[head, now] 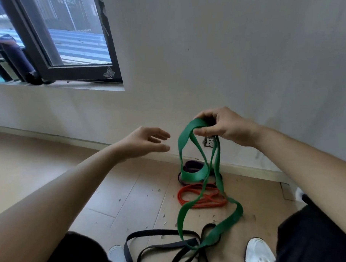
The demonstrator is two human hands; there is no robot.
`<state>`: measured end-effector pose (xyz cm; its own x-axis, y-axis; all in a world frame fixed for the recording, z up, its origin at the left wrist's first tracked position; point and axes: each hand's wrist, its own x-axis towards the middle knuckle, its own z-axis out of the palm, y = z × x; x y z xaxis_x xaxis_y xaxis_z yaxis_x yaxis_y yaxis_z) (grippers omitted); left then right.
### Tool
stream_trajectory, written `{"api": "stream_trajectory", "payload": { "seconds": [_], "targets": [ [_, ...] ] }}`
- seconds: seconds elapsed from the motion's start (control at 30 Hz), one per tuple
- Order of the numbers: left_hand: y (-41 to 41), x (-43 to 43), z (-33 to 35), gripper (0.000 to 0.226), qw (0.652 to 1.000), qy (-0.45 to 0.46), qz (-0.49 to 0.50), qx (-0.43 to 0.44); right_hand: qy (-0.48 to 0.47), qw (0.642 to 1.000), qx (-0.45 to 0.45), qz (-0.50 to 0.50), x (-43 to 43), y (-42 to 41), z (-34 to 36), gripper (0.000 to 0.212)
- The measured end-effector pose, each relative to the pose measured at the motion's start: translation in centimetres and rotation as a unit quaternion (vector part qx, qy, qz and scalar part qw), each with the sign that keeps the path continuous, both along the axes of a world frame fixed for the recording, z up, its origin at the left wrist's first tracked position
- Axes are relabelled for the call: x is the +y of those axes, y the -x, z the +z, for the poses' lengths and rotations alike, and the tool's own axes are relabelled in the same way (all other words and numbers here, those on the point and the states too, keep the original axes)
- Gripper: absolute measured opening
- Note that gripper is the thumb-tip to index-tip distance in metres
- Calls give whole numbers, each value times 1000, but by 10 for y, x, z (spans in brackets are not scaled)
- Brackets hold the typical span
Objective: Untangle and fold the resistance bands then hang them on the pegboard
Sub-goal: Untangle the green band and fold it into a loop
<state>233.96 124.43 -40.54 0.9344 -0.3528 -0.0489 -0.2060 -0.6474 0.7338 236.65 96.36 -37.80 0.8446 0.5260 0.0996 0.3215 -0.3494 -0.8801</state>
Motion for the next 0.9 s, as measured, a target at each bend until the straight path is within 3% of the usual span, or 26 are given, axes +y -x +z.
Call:
{"api": "stream_trajectory", "payload": {
  "seconds": [0.13, 0.33, 0.47, 0.67, 0.77, 0.9],
  "targets": [
    [4, -31, 5, 71, 997, 68, -40, -13, 38, 999, -22, 13, 14, 3, -2, 25],
    [5, -50, 7, 27, 996, 61, -27, -59, 50, 998, 5, 33, 19, 5, -1, 31],
    [5, -40, 17, 34, 995, 83, -29, -41, 69, 994, 58, 62, 12, 5, -1, 40],
    [8, -40, 24, 38, 980, 193, -5, -54, 152, 986, 46, 57, 18, -3, -22, 30],
    [5, -33, 26, 33, 962, 266, 39, -55, 174, 983, 41, 43, 18, -7, -34, 26],
    [0, -19, 24, 12, 941, 319, 92, -68, 137, 990, 37, 8, 12, -12, -33, 22]
  ]
}}
